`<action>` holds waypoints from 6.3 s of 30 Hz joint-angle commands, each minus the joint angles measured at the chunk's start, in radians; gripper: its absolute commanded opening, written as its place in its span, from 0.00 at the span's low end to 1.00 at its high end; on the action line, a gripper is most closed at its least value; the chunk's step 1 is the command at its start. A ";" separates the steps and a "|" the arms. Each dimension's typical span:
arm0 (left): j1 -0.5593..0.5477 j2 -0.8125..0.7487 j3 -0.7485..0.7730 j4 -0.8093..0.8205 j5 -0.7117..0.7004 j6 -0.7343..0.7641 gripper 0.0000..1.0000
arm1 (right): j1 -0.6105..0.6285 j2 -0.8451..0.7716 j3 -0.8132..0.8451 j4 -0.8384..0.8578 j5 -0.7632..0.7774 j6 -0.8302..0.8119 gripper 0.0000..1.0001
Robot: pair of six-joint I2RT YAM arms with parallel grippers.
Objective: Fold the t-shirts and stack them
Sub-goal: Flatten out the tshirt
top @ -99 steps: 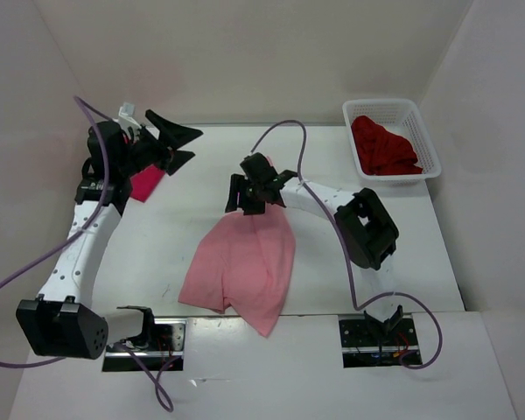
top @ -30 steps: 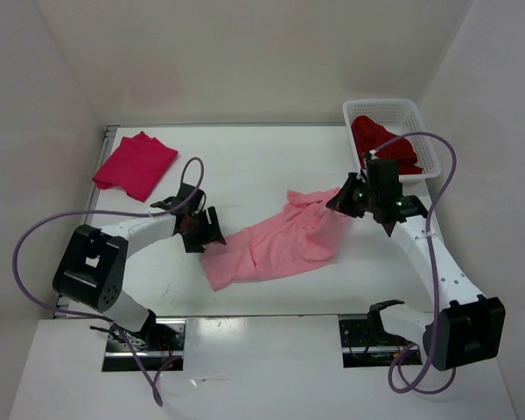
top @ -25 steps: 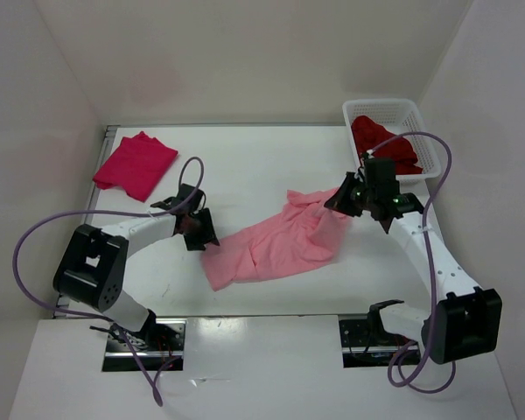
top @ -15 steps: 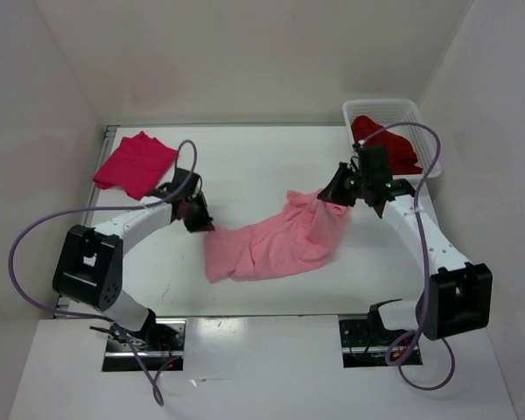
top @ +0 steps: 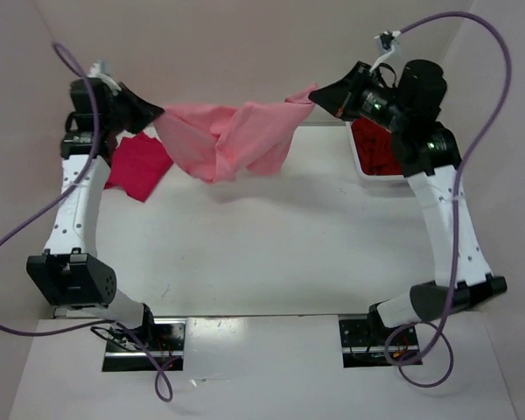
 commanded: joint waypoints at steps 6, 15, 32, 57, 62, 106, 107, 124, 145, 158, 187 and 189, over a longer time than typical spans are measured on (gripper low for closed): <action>0.112 -0.005 0.361 -0.005 0.082 -0.032 0.00 | 0.013 -0.367 -0.514 -0.002 -0.021 -0.046 0.02; 0.054 0.216 0.383 0.033 0.086 0.004 0.00 | -0.107 -0.258 -0.914 -0.060 0.264 -0.059 0.00; -0.114 0.595 0.363 -0.007 -0.059 0.122 0.52 | -0.116 -0.080 -0.900 -0.135 0.356 -0.068 0.00; -0.029 -0.494 -1.071 -0.088 -0.112 -0.424 0.31 | -0.098 0.003 -0.859 -0.052 0.243 -0.048 0.00; -0.029 -0.493 -1.104 -0.036 -0.175 -0.469 0.46 | -0.089 -0.008 -0.868 -0.043 0.232 -0.048 0.00; 0.032 -0.136 -0.610 0.079 -0.195 -0.283 0.00 | -0.079 0.186 -0.177 -0.107 0.229 -0.031 0.00; 0.049 -0.123 -0.570 0.079 -0.183 -0.273 0.00 | -0.070 0.200 -0.097 -0.124 0.238 -0.043 0.00; 0.319 -0.120 -0.583 0.174 -0.007 -0.243 0.00 | 0.043 -0.311 -0.925 -0.388 0.307 0.015 0.38; 0.319 -0.278 -0.847 0.142 0.016 -0.119 0.00 | 0.278 0.353 -0.526 0.044 0.201 -0.014 0.50; 0.319 -0.321 -0.886 0.142 0.065 -0.117 0.00 | 0.407 0.590 -0.376 0.051 0.324 -0.036 0.55; 0.300 -0.310 -0.867 0.183 0.085 -0.137 0.00 | 0.515 -0.057 -0.862 -0.253 0.243 0.124 0.35; 0.300 -0.310 -0.867 0.183 0.085 -0.137 0.00 | 0.412 -0.005 -0.824 -0.201 0.227 0.080 0.18</action>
